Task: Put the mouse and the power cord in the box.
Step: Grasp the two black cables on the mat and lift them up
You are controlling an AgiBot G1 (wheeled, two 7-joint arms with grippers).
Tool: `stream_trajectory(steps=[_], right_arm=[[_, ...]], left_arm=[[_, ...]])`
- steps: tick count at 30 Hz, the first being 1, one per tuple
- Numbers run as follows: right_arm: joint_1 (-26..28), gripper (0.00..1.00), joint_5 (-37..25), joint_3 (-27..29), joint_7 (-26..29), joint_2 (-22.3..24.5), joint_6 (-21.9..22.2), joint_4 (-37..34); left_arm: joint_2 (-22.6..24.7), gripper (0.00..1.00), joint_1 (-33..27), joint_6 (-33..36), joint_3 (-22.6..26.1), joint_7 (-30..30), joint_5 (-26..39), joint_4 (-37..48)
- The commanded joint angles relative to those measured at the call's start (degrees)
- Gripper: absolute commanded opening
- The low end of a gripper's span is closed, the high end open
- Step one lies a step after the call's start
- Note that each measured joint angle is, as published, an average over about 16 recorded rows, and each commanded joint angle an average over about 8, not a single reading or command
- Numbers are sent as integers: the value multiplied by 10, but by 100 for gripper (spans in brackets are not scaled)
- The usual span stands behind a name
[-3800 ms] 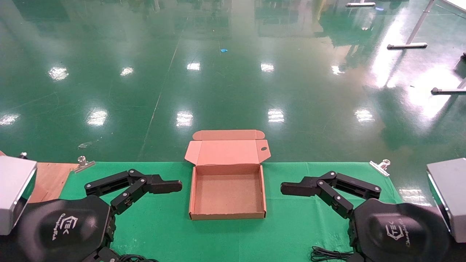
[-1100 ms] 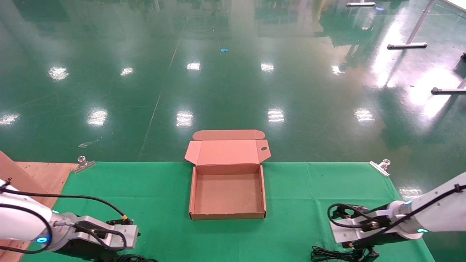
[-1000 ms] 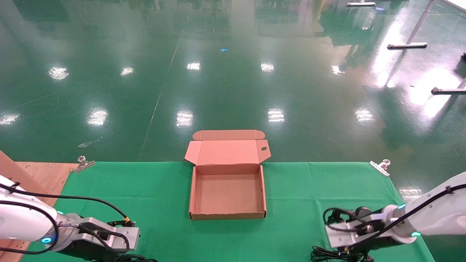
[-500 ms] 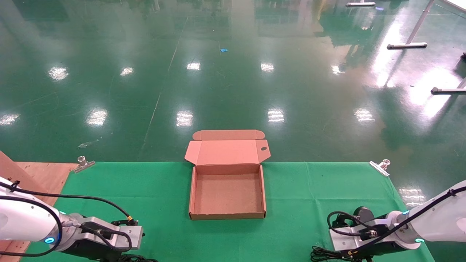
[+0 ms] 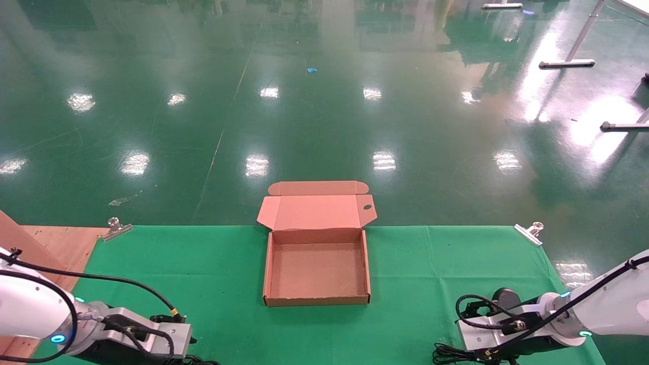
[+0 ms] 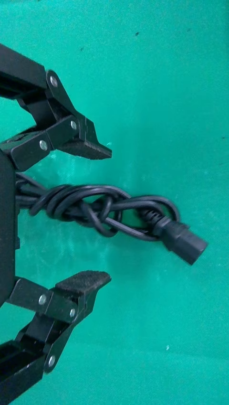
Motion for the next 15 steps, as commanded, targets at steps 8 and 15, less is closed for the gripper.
stream_trajectory(steps=[8,15], right_arm=[[-1,0,2,2,-14,1,-5,-12],[-3,0,4,3,-20,0,-8,-17]], left_arm=[[2,0,4,-7,0,5,0,10],[4,0,11,-20,0,6,0,14]])
